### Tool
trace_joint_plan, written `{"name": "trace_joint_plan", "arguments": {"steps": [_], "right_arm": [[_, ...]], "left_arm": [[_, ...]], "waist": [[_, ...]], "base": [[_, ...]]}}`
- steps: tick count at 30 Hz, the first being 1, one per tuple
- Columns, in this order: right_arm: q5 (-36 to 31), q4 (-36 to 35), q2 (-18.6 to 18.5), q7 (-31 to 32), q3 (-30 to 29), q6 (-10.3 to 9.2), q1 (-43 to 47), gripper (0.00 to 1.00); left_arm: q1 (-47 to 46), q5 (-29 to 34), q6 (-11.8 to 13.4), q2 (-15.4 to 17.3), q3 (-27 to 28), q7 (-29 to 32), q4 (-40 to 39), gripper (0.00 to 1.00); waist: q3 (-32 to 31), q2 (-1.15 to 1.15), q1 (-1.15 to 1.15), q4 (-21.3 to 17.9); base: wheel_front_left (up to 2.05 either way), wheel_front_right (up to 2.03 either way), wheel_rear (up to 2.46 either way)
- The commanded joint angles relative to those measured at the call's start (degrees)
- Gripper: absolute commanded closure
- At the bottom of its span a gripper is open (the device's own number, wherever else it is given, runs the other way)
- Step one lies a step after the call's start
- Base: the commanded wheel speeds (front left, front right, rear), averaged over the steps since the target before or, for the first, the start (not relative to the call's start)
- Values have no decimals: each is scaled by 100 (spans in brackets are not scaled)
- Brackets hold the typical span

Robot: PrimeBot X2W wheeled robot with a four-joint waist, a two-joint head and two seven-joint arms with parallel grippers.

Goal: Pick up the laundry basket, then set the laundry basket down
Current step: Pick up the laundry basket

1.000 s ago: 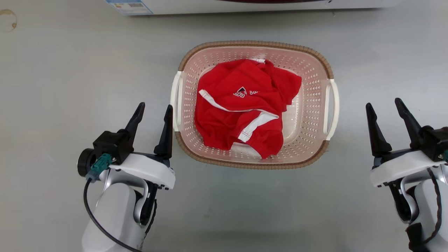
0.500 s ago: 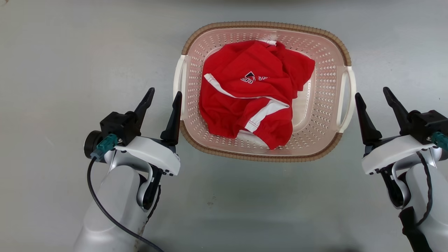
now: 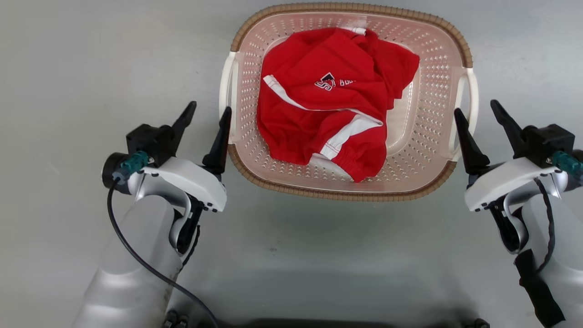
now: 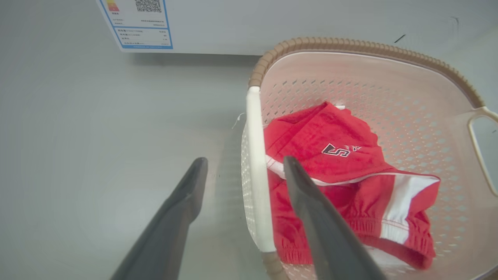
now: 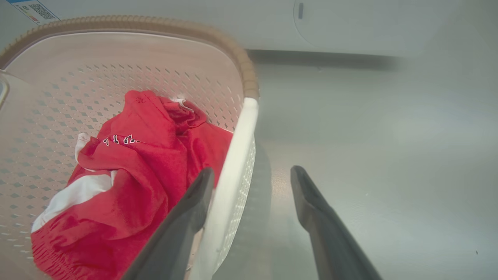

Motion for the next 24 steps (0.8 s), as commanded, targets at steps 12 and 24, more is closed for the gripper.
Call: {"name": "trace_joint_plan", "arguments": {"steps": [12,24], "right_arm": [[24,178,-5,-79,354,24,-358,0],[27,278,-5,-79,424,24,-673,0]], "left_arm": [[-648,-308,-14,332,-347,-35,437,0],[-1216,-558,-14,416,-873,-35,977,0]], "waist": [[563,0,0,-15],[832,0,0,-26]], "base": [[0,0,0],[0,0,0]]}}
